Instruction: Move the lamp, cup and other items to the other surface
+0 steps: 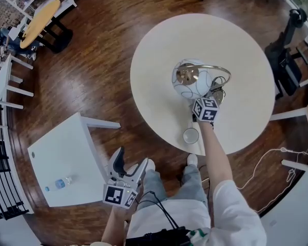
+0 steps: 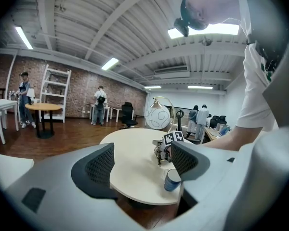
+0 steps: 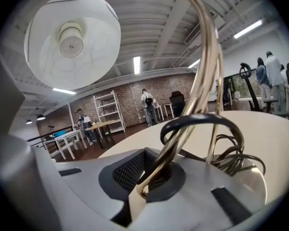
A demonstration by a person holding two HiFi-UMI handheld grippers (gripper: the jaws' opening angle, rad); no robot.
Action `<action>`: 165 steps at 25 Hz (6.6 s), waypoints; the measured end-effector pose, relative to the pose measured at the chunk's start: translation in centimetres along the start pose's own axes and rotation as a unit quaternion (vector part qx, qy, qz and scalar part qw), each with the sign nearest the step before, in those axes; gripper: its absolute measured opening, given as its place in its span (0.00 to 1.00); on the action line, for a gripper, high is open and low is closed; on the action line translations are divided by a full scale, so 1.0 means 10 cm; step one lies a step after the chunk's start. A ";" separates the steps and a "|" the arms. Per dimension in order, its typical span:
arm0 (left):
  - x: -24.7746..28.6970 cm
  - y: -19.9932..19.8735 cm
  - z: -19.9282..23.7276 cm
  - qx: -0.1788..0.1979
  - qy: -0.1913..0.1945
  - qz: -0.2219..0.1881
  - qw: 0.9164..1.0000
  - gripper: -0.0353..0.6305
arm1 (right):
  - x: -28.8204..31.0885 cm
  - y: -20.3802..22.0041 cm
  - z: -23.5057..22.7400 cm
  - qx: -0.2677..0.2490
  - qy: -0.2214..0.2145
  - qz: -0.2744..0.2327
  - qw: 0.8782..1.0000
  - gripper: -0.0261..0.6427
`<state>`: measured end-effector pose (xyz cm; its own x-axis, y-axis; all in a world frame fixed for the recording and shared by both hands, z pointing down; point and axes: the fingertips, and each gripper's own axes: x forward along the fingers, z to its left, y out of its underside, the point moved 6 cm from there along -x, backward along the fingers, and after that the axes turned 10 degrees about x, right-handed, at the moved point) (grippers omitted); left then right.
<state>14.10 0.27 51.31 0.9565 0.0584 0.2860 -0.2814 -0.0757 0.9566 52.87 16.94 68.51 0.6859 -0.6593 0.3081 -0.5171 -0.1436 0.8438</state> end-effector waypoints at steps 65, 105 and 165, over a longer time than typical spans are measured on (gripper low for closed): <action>-4.64 1.51 1.45 -0.143 -0.559 -0.020 0.816 0.60 | -0.55 3.37 7.59 -0.048 -0.490 0.355 0.795 0.07; -4.19 1.44 1.98 -0.100 -0.501 -0.044 0.858 0.60 | -0.65 3.44 7.46 -0.091 -0.529 0.261 0.802 0.55; 0.44 -0.43 -0.83 0.047 0.145 -0.074 0.986 0.59 | -3.01 1.08 0.46 -0.071 -0.040 0.070 0.994 0.71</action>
<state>18.86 9.08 48.94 0.9204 0.3563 0.1609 -0.1190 -0.1367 0.9834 24.33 31.82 66.30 0.5656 -0.7233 0.3962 -0.5240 0.0558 0.8499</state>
